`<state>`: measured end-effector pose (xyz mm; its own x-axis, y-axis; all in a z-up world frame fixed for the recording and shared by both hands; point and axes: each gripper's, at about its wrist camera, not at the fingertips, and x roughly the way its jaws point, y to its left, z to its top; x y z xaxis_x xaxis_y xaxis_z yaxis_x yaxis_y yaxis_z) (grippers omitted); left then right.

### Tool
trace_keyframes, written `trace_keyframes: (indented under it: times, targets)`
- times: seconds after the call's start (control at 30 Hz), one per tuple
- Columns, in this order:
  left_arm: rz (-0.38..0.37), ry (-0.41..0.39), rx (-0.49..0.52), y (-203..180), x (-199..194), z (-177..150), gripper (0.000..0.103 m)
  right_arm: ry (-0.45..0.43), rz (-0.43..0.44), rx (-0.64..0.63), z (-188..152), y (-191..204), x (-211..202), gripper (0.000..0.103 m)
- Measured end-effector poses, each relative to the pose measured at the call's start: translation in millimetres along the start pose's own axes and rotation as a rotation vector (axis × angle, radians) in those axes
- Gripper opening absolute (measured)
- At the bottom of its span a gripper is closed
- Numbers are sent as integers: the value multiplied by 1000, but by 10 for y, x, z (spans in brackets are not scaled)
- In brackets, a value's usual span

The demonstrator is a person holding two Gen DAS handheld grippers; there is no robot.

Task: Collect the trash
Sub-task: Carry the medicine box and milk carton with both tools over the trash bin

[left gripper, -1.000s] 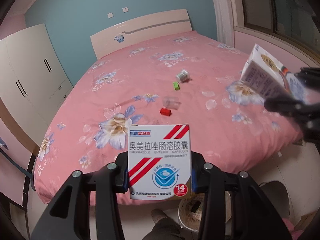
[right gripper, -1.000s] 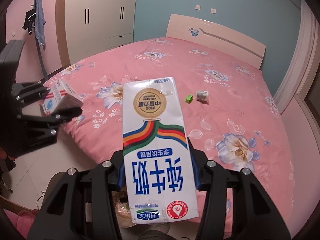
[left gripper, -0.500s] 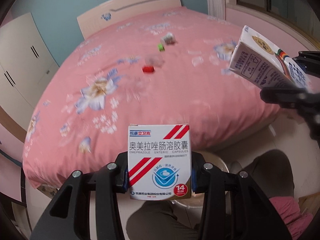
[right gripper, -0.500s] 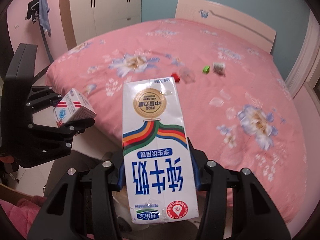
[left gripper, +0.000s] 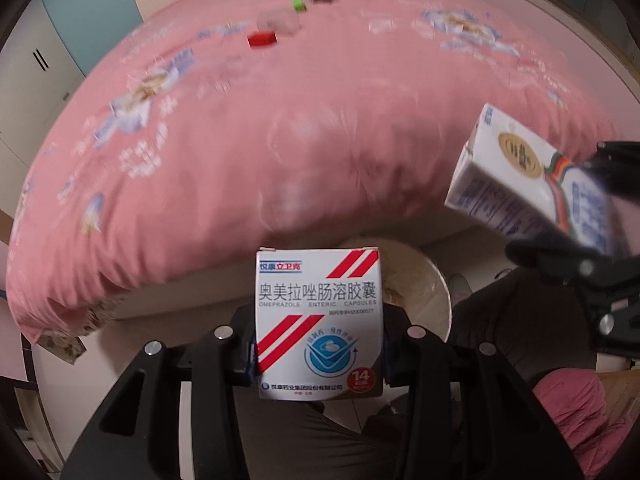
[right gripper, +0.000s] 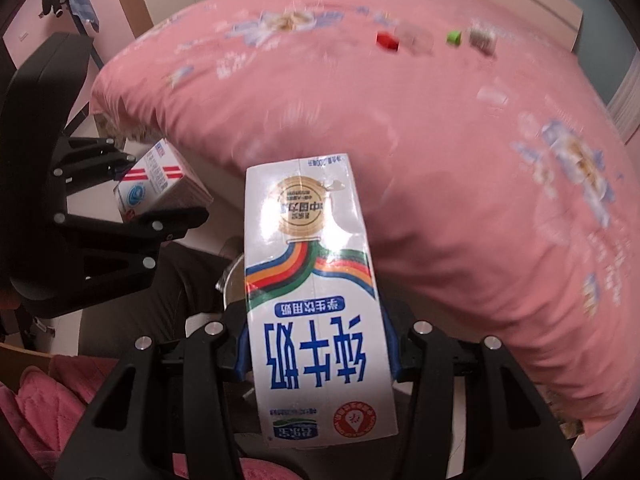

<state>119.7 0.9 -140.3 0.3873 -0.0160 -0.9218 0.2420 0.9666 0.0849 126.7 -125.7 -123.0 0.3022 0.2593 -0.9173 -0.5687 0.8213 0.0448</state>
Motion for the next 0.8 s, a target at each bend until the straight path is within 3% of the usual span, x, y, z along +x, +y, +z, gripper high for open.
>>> trace_keyframes:
  times: [0.8]
  targets:
    - [-114, 324, -75, -121, 1529, -304, 45, 316, 116, 94, -374, -119, 1660, 50]
